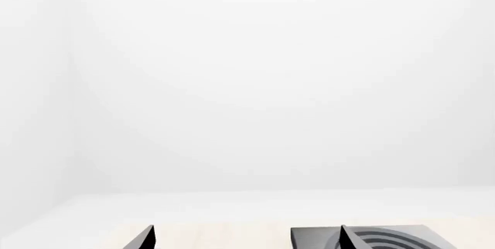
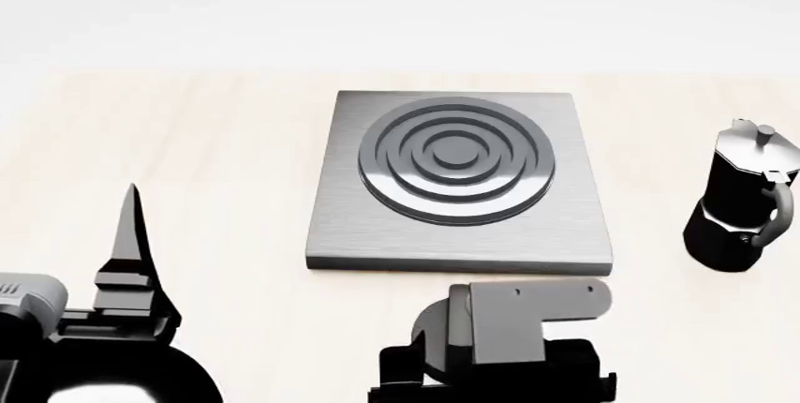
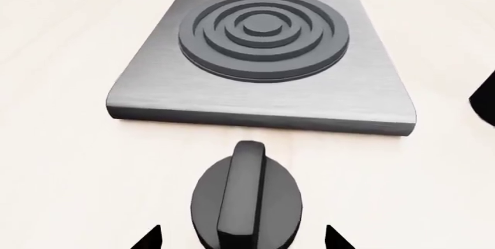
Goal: Turn on the stove.
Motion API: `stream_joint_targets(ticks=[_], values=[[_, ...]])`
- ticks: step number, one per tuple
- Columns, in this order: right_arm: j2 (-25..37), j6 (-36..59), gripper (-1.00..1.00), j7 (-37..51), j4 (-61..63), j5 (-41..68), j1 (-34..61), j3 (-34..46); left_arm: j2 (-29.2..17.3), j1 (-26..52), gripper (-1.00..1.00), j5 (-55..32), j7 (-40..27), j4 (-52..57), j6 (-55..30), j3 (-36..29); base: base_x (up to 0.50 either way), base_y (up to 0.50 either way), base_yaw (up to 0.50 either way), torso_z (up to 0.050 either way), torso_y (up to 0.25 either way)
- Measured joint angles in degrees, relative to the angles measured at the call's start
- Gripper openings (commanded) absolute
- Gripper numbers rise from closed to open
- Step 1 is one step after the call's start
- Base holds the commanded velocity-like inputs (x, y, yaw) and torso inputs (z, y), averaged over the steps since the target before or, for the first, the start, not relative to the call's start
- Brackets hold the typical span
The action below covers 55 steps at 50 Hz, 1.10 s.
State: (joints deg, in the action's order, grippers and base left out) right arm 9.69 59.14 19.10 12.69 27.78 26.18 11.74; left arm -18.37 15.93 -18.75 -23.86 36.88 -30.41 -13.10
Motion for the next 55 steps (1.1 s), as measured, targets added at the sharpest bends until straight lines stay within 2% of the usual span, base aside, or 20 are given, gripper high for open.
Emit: stream_joint_targets(ticks=[55], values=[[-0.42, -6.69, 1.00, -1.52, -15.69, -2.22, 5.00, 3.95, -0.79, 0.03, 1.00, -0.72, -1.00, -0.26, 0.63, -0.64, 0.00, 0.00, 0.00, 0.000, 0.000]])
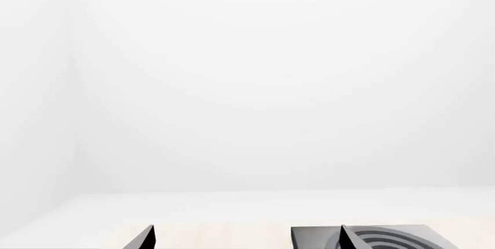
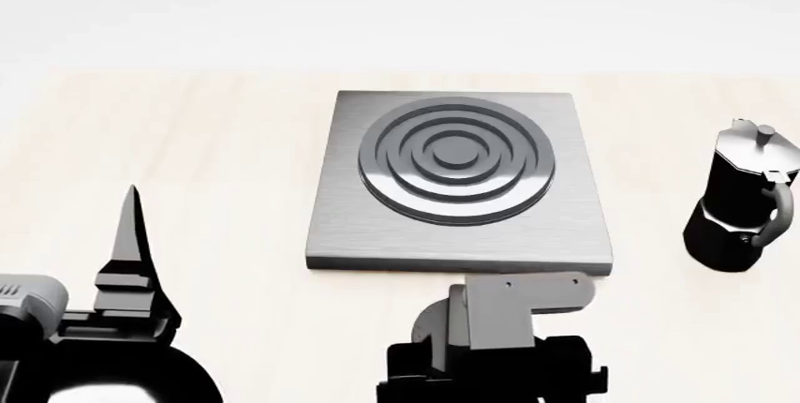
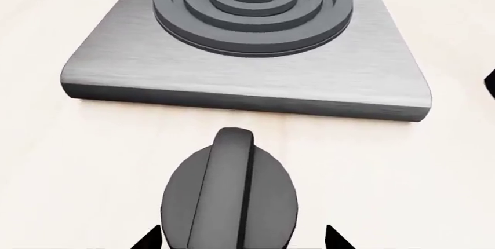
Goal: Turn on the stove.
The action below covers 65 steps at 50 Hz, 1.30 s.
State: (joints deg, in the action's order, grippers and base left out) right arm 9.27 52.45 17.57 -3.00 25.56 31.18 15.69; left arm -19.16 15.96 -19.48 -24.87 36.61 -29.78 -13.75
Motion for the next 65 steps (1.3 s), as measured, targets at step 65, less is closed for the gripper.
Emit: stream_joint_targets(ticks=[65], values=[[0.04, -5.85, 1.00, -1.10, -11.15, -0.17, 2.21, 2.25, -0.90, 0.34, 1.00, -0.89, -1.07, -0.20, 0.39, -0.64, 0.00, 0.00, 0.00, 0.000, 0.000]])
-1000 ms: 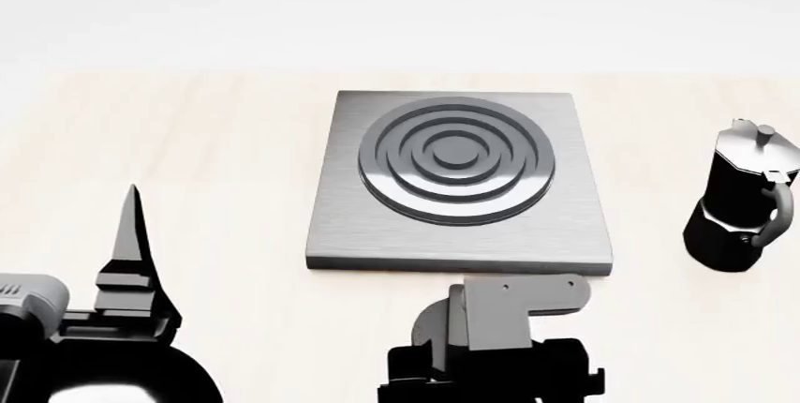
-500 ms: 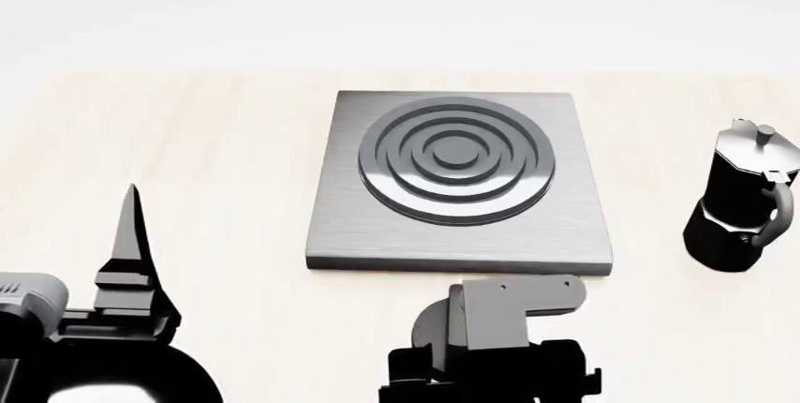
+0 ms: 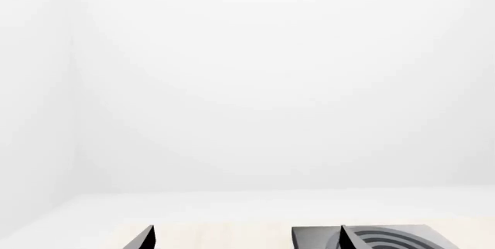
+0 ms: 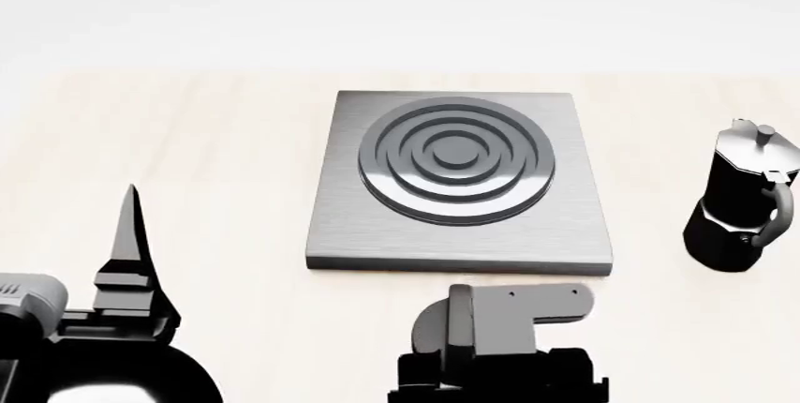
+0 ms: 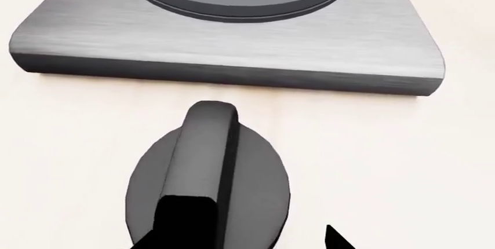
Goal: Turn on the stove.
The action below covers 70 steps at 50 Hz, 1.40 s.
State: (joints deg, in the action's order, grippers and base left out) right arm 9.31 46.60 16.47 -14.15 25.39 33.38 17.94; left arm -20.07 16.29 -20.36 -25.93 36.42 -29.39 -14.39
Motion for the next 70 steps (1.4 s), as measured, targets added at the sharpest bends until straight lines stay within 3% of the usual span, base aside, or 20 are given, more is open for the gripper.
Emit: stream_joint_targets(ticks=[70], values=[[4.48, -2.30, 1.00, 12.20, 12.23, 0.13, -7.02, -7.41, -0.73, 0.35, 1.00, -0.89, -0.98, -0.41, 0.56, -0.77, 0.00, 0.00, 0.00, 0.000, 0.000]])
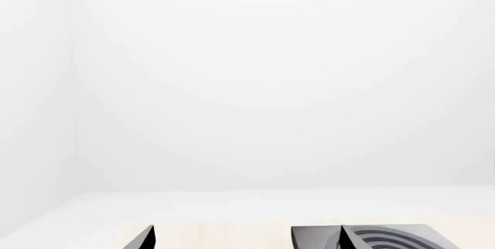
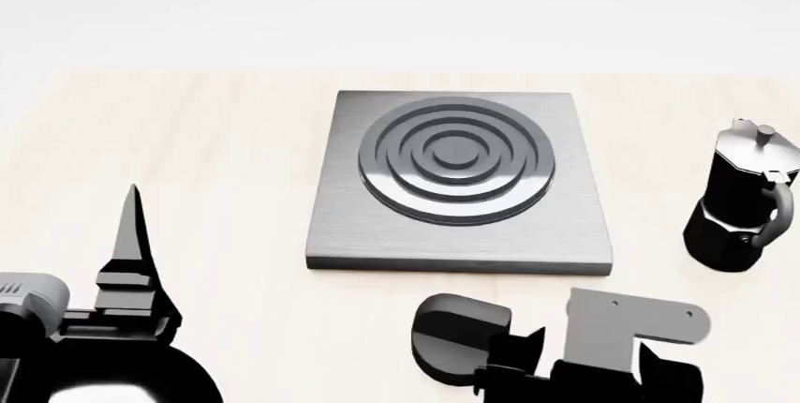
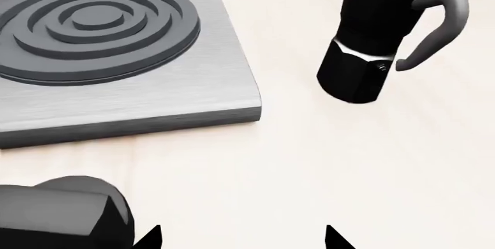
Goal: Turn on the stove.
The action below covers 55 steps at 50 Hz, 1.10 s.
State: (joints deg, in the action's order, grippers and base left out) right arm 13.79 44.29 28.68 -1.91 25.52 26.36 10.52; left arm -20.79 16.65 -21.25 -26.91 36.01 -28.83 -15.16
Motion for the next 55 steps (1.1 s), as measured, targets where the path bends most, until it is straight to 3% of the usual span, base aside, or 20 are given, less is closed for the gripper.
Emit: stream_joint_targets(ticks=[55], values=[[4.07, 0.90, 1.00, 3.75, 18.50, -1.67, -4.08, 3.85, -0.42, 0.05, 1.00, -0.68, -0.72, -0.27, 0.69, -0.59, 0.00, 0.00, 0.00, 0.000, 0.000]])
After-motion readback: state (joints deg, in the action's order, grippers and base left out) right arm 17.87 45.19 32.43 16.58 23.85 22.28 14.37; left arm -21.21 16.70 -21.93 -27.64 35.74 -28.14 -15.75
